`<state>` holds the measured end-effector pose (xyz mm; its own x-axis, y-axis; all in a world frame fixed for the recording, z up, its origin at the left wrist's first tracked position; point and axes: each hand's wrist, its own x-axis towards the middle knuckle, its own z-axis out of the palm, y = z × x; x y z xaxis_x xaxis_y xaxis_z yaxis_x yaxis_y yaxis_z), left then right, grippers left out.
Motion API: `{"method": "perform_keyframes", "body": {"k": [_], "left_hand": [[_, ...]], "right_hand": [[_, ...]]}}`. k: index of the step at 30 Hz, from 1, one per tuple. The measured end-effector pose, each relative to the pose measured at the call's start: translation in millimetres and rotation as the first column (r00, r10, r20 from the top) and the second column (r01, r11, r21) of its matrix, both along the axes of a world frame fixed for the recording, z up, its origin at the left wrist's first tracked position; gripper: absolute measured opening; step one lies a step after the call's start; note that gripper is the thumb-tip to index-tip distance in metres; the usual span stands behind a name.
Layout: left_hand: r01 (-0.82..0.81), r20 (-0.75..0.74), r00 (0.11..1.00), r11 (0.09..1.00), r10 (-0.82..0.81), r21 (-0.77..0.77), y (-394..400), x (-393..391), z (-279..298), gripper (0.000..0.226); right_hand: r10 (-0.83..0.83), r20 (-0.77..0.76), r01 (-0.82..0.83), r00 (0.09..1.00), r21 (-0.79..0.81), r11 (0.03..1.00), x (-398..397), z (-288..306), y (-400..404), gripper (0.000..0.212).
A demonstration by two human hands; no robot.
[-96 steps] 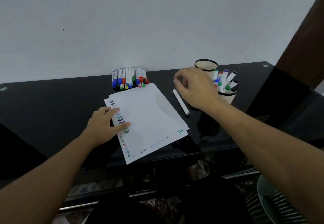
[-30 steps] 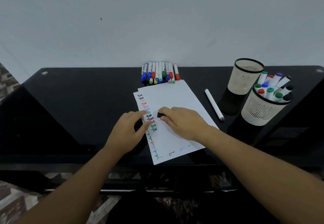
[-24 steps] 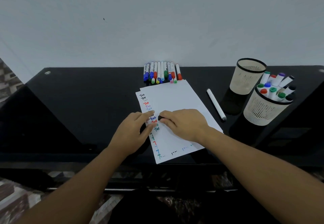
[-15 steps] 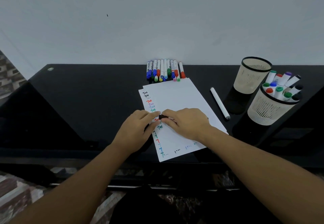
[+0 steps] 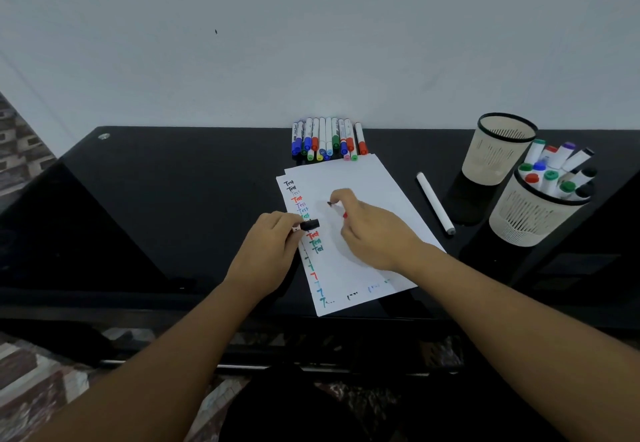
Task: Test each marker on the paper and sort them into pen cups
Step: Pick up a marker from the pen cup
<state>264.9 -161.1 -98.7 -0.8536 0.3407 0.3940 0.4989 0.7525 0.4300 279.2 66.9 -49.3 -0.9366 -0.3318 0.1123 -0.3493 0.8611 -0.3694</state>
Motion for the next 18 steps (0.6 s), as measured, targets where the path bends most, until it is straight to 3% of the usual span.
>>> {"method": "perform_keyframes", "body": {"k": [4, 8, 10, 13, 18], "left_hand": [[-0.054, 0.040, 0.998, 0.998, 0.054, -0.018, -2, -4, -2, 0.019], [-0.082, 0.050, 0.995, 0.997, 0.082, -0.005, -1, -5, -3, 0.025], [-0.061, 0.060, 0.996, 0.998, 0.062, -0.016, -1, -3, -2, 0.040], [0.071, 0.063, 0.996, 0.989, -0.064, -0.128, 0, -1, 0, 0.053], [0.148, 0.084, 0.988, 0.961, -0.132, -0.234, 0, -4, 1, 0.048]], "right_hand": [[-0.081, 0.020, 0.083, 0.997, -0.254, 0.964, 8, 7, 5, 0.044], [-0.194, 0.238, 0.303, 0.952, -0.632, 0.713, 15, 4, 4, 0.040], [-0.141, 0.330, 0.338, 0.933, -0.677, 0.654, 20, -2, 4, 0.045], [-0.094, 0.352, 0.318, 0.931, -0.658, 0.683, 31, -15, 6, 0.060], [-0.180, 0.232, 0.290, 0.956, -0.654, 0.699, 33, -28, 13, 0.034]]}}
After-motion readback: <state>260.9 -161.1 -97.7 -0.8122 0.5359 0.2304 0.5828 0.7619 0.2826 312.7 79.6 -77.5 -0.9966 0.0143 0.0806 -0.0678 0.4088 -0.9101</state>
